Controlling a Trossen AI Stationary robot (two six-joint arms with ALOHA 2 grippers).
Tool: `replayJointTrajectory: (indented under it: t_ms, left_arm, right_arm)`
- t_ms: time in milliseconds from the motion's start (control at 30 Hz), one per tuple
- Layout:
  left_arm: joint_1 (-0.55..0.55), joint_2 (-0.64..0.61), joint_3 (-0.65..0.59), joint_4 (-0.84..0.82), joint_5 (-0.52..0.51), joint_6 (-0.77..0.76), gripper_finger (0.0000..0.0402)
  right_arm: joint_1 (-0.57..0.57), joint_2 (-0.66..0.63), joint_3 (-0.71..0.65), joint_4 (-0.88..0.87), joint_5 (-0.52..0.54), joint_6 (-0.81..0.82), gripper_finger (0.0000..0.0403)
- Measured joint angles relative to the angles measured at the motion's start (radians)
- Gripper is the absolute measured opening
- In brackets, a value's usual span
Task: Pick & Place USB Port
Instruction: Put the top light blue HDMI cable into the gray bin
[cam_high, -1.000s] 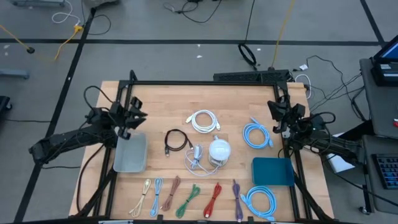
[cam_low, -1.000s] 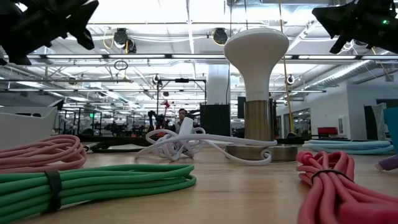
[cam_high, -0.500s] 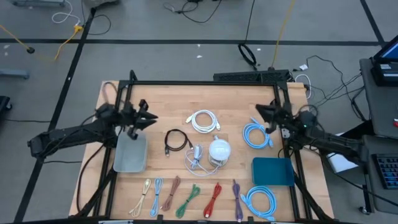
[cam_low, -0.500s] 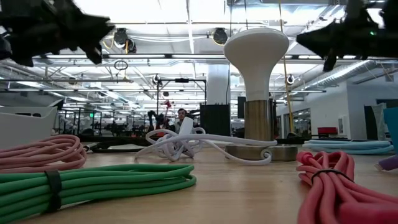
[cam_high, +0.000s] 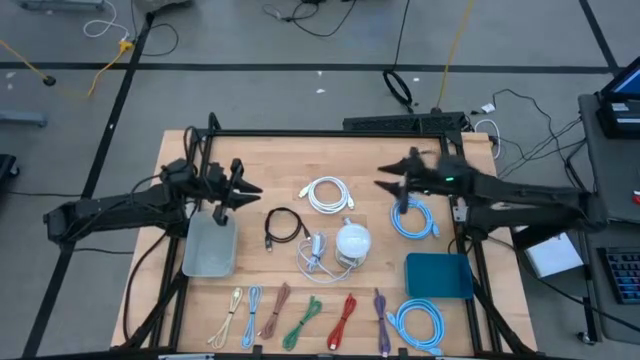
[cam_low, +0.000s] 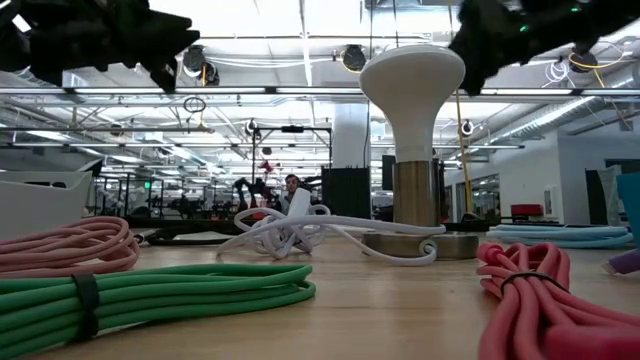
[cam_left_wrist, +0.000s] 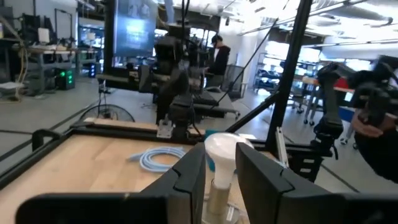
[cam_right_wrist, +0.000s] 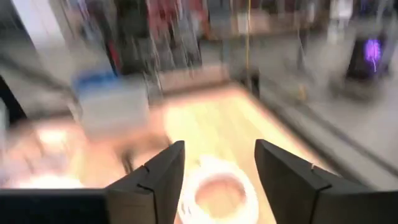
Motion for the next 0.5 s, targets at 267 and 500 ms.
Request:
replayJointTrajectory:
  t_ms: [267, 500]
  left_arm:
    - [-0.023, 0.000, 0.000, -0.132, -0.123, 0.059, 0.0090]
    - [-0.022, 0.002, 0.000, -0.195, -0.155, 0.086, 0.0090]
  right_arm:
    - [0.075, 0.247, 0.104, -0.657, 0.568, 0.257, 0.0214]
    - [0.114, 0.296, 0.106, -0.974, 0.457, 0.611, 0.0213]
